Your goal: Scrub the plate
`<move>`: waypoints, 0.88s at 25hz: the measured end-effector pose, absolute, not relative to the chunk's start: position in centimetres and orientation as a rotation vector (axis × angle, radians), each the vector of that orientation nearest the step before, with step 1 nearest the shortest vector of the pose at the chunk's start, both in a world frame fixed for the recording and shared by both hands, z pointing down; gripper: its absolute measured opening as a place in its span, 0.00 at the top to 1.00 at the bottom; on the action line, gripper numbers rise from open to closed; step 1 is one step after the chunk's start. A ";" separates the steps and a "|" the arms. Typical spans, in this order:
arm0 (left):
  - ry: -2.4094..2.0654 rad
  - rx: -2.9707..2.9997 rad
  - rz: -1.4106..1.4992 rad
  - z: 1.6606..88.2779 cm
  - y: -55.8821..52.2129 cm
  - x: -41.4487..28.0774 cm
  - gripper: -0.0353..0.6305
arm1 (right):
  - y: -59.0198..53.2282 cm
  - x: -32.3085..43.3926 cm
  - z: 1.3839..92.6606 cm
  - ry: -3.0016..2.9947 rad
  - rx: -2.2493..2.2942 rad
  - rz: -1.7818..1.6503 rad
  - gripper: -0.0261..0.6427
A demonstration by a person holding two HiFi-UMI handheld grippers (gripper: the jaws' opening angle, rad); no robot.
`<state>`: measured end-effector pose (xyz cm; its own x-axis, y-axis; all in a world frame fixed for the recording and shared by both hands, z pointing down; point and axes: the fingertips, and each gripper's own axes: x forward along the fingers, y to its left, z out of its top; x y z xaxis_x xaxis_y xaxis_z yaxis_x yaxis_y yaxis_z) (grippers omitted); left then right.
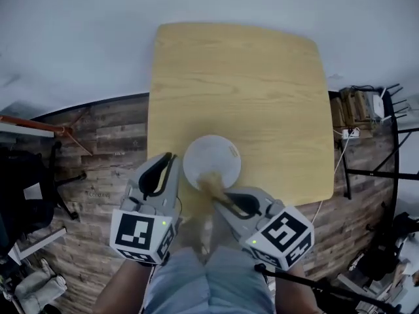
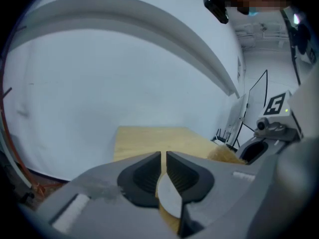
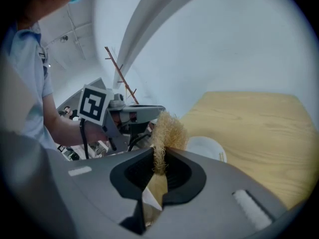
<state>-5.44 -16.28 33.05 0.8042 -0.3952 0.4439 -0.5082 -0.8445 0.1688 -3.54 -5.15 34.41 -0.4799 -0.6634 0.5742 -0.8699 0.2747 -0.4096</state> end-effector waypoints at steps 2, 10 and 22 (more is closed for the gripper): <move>-0.744 2.762 0.471 29.6 -16.8 -5.6 0.87 | -6.5 -2.5 31.6 -2.293 1.516 0.913 0.90; -1.030 2.956 0.038 14.0 -17.1 -5.9 0.92 | -11.5 -0.2 16.2 -2.375 1.864 0.217 0.90; -1.132 2.998 -0.176 7.1 -16.6 -6.9 0.92 | -12.8 0.3 8.5 -2.269 2.032 -0.141 0.90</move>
<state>-6.88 -16.62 7.13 0.7456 -0.6543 -0.1265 -0.6618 -0.7492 -0.0251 0.25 -12.79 8.50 -0.1097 -0.9939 0.0073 -0.9854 0.1097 0.1304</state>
